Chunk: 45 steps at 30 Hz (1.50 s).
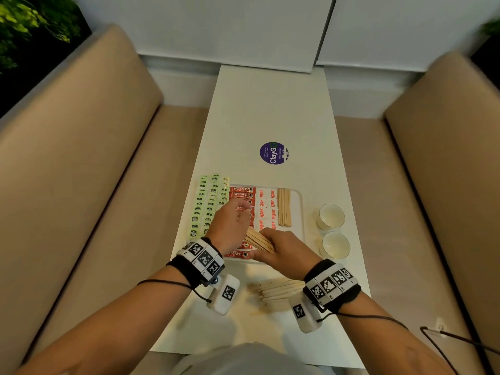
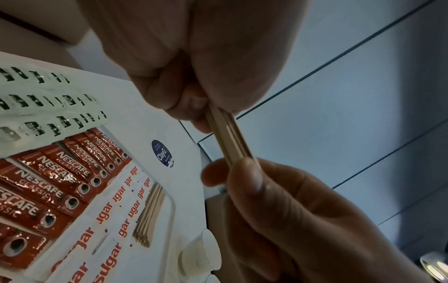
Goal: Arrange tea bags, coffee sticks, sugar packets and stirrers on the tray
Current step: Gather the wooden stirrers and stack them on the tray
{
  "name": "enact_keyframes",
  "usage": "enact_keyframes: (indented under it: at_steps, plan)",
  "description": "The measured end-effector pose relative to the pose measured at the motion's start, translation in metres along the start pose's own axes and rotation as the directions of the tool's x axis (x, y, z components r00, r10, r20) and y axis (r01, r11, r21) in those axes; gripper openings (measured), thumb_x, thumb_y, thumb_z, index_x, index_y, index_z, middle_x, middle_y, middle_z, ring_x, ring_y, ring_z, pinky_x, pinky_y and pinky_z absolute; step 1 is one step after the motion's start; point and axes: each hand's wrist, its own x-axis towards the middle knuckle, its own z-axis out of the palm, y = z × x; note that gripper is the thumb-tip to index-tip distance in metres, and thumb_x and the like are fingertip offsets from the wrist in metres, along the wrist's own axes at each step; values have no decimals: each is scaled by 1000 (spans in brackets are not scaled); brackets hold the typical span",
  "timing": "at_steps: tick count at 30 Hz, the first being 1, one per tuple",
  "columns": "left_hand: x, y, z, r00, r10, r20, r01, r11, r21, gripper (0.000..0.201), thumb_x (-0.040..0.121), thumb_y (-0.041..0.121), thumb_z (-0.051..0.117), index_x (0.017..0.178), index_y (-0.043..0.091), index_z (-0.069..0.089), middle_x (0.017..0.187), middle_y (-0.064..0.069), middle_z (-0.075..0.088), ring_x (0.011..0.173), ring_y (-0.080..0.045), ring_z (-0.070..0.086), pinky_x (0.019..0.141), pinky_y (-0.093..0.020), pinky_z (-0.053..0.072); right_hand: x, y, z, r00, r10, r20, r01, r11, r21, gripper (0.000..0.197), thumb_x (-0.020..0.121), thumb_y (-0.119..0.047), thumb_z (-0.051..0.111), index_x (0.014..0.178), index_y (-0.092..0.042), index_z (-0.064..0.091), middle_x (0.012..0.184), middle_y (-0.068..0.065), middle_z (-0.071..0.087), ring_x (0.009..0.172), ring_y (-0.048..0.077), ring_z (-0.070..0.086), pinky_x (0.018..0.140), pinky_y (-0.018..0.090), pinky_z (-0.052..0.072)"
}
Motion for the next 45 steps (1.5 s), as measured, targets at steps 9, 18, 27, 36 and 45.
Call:
enact_keyframes:
  at_steps: [9, 18, 27, 36, 45]
  plan:
    - [4, -5, -27, 978, 31, 207, -97, 945, 313, 57, 104, 49, 37, 62, 13, 51, 56, -2, 52, 49, -17, 45, 54, -35, 42, 4, -7, 21, 999, 50, 4, -50, 993, -104, 26, 105, -46, 45, 92, -24, 48, 74, -12, 50, 63, 4, 46, 56, 19, 31]
    - [11, -21, -41, 962, 85, 259, -188, 894, 407, 43, 92, 30, 49, 50, 16, 47, 48, -2, 42, 46, -19, 35, 50, -39, 39, 8, -21, 44, 990, 106, -96, -111, 993, -49, 32, 99, -56, 52, 107, -26, 56, 87, -5, 64, 73, 9, 59, 62, 26, 46]
    - [19, -20, -40, 905, 149, 399, -316, 862, 395, 40, 87, 24, 50, 48, 18, 41, 46, 2, 36, 45, -14, 29, 48, -31, 27, 12, -25, 59, 995, 103, -11, -104, 994, -29, 45, 101, -53, 48, 135, -25, 41, 120, -2, 63, 100, 17, 62, 85, 35, 53]
    - [33, -8, -23, 954, 196, 229, -275, 876, 395, 58, 100, 62, 36, 79, 13, 58, 67, -2, 63, 61, -18, 55, 61, -37, 45, 23, -9, 49, 985, 128, -118, -135, 990, -51, 25, 106, -42, 40, 113, -19, 46, 93, 4, 67, 76, 22, 63, 72, 45, 53]
    - [70, 1, 15, 876, 199, 439, -386, 835, 392, 42, 97, 23, 46, 56, 14, 42, 53, 1, 41, 50, -14, 32, 50, -31, 29, 25, 15, 17, 981, 190, 31, -190, 982, 20, 37, 101, -56, 44, 98, -20, 51, 77, -6, 67, 59, 6, 60, 59, 26, 46]
